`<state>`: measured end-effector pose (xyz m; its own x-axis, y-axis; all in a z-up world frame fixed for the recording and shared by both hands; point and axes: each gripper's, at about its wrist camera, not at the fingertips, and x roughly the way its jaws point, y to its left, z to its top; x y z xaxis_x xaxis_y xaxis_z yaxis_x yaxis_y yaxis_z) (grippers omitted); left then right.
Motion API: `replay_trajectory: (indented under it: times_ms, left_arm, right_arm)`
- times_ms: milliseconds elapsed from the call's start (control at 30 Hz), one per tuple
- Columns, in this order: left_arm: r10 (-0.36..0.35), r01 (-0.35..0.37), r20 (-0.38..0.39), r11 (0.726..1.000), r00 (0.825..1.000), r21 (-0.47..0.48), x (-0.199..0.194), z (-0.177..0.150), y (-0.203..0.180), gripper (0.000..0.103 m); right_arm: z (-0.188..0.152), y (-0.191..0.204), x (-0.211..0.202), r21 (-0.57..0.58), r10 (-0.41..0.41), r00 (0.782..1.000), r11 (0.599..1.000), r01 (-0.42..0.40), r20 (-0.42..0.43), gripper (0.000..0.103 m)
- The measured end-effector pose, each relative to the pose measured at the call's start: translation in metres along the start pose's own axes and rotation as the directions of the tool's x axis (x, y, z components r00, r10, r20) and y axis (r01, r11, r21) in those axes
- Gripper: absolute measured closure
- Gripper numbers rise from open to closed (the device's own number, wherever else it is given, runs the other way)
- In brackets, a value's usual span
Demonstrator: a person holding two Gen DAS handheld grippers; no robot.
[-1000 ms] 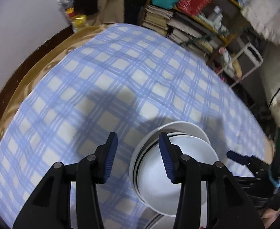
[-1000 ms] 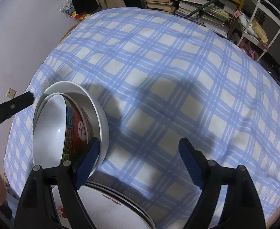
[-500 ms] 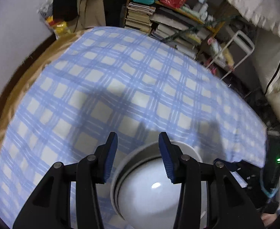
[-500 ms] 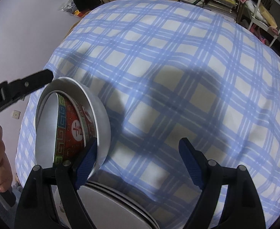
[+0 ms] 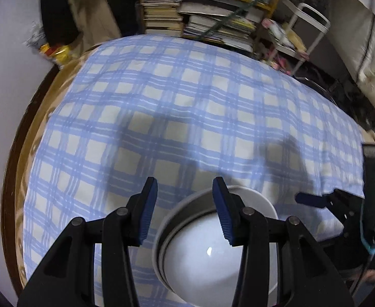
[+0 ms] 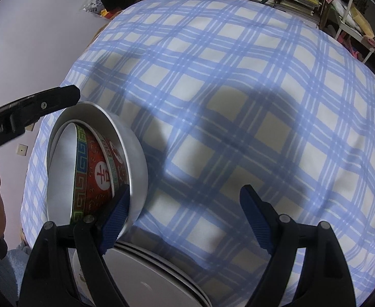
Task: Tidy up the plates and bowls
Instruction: 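Pinch the outer bowl rim of the stack with both tools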
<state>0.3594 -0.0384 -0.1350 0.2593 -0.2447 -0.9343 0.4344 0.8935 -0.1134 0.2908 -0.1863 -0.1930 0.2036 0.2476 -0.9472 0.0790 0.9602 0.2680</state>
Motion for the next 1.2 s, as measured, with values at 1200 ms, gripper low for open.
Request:
replay_trajectory:
  times_ms: [1200]
  left_arm:
    - [0.245, -0.228, -0.105, 0.962, 0.964, 0.151, 0.002, -0.024, 0.012, 0.058]
  right_arm:
    - [-0.004, 0.003, -0.004, 0.046, 0.062, 0.998, 0.997, -0.061, -0.024, 0.034]
